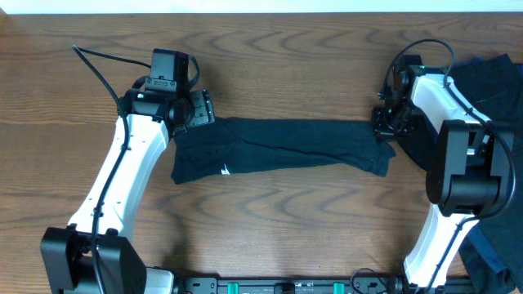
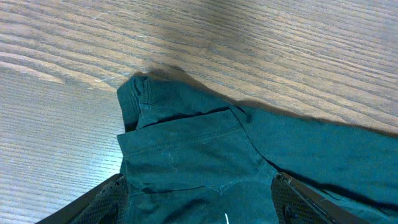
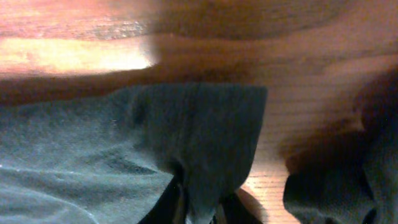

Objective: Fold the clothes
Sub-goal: 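Lift the right end and fold it left over the strip toward the left gripper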

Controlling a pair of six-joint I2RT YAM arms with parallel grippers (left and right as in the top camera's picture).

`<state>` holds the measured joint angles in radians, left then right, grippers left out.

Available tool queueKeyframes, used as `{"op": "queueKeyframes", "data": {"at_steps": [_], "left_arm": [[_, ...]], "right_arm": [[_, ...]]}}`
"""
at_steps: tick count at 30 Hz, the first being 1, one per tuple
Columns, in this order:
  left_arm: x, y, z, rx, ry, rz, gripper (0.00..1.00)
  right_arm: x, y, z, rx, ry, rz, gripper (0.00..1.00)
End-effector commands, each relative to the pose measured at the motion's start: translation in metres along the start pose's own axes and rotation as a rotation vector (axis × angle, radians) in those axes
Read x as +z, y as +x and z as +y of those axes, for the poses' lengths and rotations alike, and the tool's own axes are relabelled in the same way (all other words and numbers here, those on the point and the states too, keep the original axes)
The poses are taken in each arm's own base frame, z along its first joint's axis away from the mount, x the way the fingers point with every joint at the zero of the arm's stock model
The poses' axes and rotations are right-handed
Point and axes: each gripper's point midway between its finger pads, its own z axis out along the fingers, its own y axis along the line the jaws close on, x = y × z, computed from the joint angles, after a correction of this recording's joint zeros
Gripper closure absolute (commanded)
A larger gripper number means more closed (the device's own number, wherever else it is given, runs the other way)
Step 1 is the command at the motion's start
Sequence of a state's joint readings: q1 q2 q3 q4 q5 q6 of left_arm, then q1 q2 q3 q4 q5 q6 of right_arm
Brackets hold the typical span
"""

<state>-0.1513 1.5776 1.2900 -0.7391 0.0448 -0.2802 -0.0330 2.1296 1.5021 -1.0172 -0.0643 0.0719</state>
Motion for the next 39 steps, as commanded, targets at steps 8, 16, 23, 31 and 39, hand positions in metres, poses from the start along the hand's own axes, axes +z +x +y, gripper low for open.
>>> {"op": "queueKeyframes", "data": {"at_steps": [8, 16, 23, 31, 39], "left_arm": [[0.003, 0.002, 0.006, 0.012, -0.019, 0.007, 0.11], [0.003, 0.002, 0.005, 0.011, -0.018, 0.005, 0.09], [0.003, 0.002, 0.006, 0.012, -0.019, 0.008, 0.08], [0.003, 0.002, 0.006, 0.012, -0.019, 0.008, 0.02], [0.003, 0.003, 0.006, 0.012, -0.019, 0.008, 0.02]], "right_arm": [[-0.023, -0.021, -0.019, 0.023, 0.072, -0.032, 0.98], [-0.105, -0.045, -0.025, 0.038, 0.107, -0.116, 0.99], [-0.137, -0.033, -0.003, 0.035, 0.034, -0.089, 0.99], [-0.134, -0.024, 0.060, -0.009, -0.083, -0.063, 0.98], [-0.131, -0.023, 0.123, -0.092, -0.102, -0.115, 0.99]]}}
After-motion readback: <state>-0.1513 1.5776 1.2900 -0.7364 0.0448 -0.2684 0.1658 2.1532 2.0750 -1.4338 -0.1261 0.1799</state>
